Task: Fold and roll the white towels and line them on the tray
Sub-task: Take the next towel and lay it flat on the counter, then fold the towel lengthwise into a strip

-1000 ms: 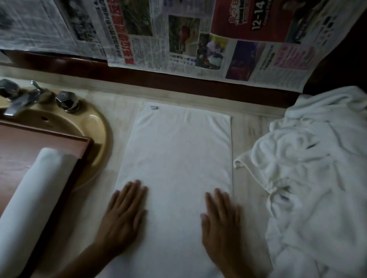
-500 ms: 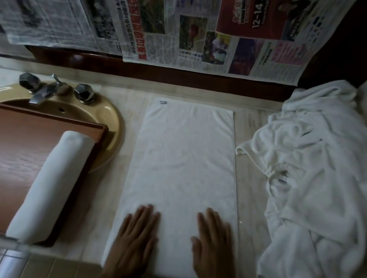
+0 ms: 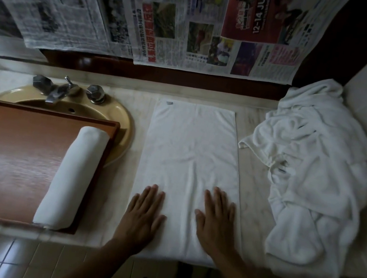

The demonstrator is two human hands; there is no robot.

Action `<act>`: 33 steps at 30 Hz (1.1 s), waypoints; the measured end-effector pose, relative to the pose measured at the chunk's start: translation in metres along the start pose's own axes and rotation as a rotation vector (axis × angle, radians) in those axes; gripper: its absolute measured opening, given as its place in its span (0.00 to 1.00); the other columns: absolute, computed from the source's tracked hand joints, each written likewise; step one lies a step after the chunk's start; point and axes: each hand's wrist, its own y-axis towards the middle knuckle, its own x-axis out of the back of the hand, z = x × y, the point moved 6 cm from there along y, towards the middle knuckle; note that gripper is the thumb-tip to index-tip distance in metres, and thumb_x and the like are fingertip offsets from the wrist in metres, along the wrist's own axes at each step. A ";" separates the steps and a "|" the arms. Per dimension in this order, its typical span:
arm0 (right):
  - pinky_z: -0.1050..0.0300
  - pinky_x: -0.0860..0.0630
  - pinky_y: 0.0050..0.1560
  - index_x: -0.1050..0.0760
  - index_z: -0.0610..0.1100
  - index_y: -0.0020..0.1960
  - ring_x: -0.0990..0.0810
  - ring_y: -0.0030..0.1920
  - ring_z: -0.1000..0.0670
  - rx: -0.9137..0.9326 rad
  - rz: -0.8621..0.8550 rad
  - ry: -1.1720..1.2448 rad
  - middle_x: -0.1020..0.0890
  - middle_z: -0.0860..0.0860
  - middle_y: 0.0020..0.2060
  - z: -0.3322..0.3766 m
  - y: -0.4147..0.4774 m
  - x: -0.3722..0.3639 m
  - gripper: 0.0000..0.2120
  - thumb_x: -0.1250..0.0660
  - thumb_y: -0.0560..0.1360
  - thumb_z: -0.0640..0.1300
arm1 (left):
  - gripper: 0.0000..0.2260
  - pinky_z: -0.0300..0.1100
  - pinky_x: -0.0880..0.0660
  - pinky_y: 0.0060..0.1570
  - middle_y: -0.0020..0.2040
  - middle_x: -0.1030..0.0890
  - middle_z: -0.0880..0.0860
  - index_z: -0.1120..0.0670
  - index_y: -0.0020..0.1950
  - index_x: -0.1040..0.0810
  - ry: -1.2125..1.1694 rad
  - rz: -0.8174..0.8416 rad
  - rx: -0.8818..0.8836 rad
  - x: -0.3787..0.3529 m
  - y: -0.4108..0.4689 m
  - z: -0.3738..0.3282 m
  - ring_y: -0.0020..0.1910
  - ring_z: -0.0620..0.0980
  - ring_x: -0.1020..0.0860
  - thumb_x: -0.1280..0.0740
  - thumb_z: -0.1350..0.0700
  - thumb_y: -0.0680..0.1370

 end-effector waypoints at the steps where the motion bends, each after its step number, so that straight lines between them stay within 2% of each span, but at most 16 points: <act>1: 0.35 0.47 0.78 0.38 0.46 0.81 0.45 0.81 0.42 0.010 -0.009 -0.005 0.40 0.43 0.81 0.000 -0.004 0.000 0.30 0.45 0.83 0.58 | 0.30 0.52 0.52 0.79 0.84 0.53 0.52 0.49 0.84 0.50 0.014 -0.005 -0.010 0.003 -0.003 0.003 0.83 0.51 0.55 0.53 0.37 0.86; 5: 0.36 0.45 0.78 0.38 0.46 0.81 0.45 0.81 0.42 0.025 -0.042 0.008 0.40 0.44 0.81 0.004 -0.016 0.002 0.30 0.43 0.83 0.58 | 0.30 0.54 0.48 0.78 0.84 0.50 0.53 0.50 0.84 0.48 0.020 0.002 -0.047 0.007 -0.012 0.010 0.83 0.53 0.52 0.52 0.37 0.85; 13: 0.38 0.44 0.78 0.35 0.47 0.80 0.44 0.81 0.45 0.029 -0.061 0.108 0.38 0.46 0.80 0.001 -0.015 0.004 0.27 0.43 0.83 0.57 | 0.31 0.55 0.51 0.79 0.84 0.53 0.53 0.49 0.84 0.50 -0.008 0.033 -0.003 0.010 -0.012 0.007 0.83 0.52 0.56 0.52 0.37 0.85; 15: 0.40 0.41 0.77 0.31 0.48 0.77 0.40 0.80 0.44 0.035 -0.055 0.150 0.35 0.47 0.79 -0.005 -0.011 0.005 0.25 0.41 0.82 0.55 | 0.31 0.55 0.44 0.79 0.84 0.46 0.55 0.51 0.83 0.43 -0.027 0.036 0.046 0.015 -0.007 0.002 0.83 0.55 0.49 0.50 0.37 0.83; 18: 0.43 0.28 0.68 0.21 0.48 0.63 0.27 0.70 0.44 0.040 -0.060 0.193 0.25 0.48 0.69 -0.015 0.006 0.018 0.17 0.36 0.77 0.50 | 0.25 0.50 0.33 0.72 0.74 0.29 0.53 0.53 0.75 0.29 -0.090 0.004 0.131 0.030 0.008 -0.014 0.74 0.56 0.31 0.41 0.43 0.81; 20: 0.47 0.23 0.58 0.19 0.49 0.54 0.21 0.60 0.45 0.029 -0.044 0.240 0.20 0.51 0.59 -0.023 0.022 0.028 0.11 0.36 0.74 0.47 | 0.19 0.47 0.30 0.68 0.68 0.24 0.50 0.51 0.71 0.25 -0.140 -0.028 0.168 0.037 0.022 -0.031 0.68 0.51 0.27 0.35 0.49 0.81; 22: 0.48 0.22 0.52 0.20 0.49 0.50 0.20 0.51 0.46 0.033 -0.007 0.304 0.19 0.53 0.51 -0.030 0.046 0.037 0.10 0.38 0.74 0.46 | 0.16 0.45 0.28 0.65 0.65 0.23 0.48 0.49 0.68 0.23 -0.182 -0.047 0.184 0.041 0.039 -0.055 0.64 0.49 0.26 0.33 0.51 0.80; 24: 0.48 0.21 0.52 0.20 0.48 0.50 0.20 0.50 0.45 0.027 -0.011 0.359 0.19 0.52 0.49 -0.043 0.076 0.047 0.10 0.39 0.75 0.46 | 0.15 0.43 0.27 0.62 0.63 0.21 0.47 0.49 0.67 0.22 -0.227 -0.060 0.189 0.042 0.060 -0.081 0.61 0.47 0.25 0.33 0.52 0.80; 29: 0.48 0.24 0.61 0.21 0.44 0.57 0.22 0.58 0.45 -0.024 0.019 0.404 0.19 0.47 0.56 -0.081 0.174 0.073 0.09 0.33 0.78 0.40 | 0.15 0.41 0.27 0.61 0.63 0.22 0.45 0.47 0.67 0.23 -0.302 -0.079 0.217 0.032 0.108 -0.139 0.61 0.46 0.26 0.33 0.51 0.80; 33: 0.46 0.24 0.63 0.23 0.41 0.65 0.21 0.61 0.42 -0.031 0.050 0.363 0.20 0.43 0.60 -0.104 0.265 0.080 0.14 0.35 0.80 0.40 | 0.20 0.39 0.30 0.65 0.68 0.26 0.45 0.48 0.73 0.28 -0.314 -0.049 0.249 0.020 0.138 -0.170 0.66 0.46 0.29 0.35 0.48 0.81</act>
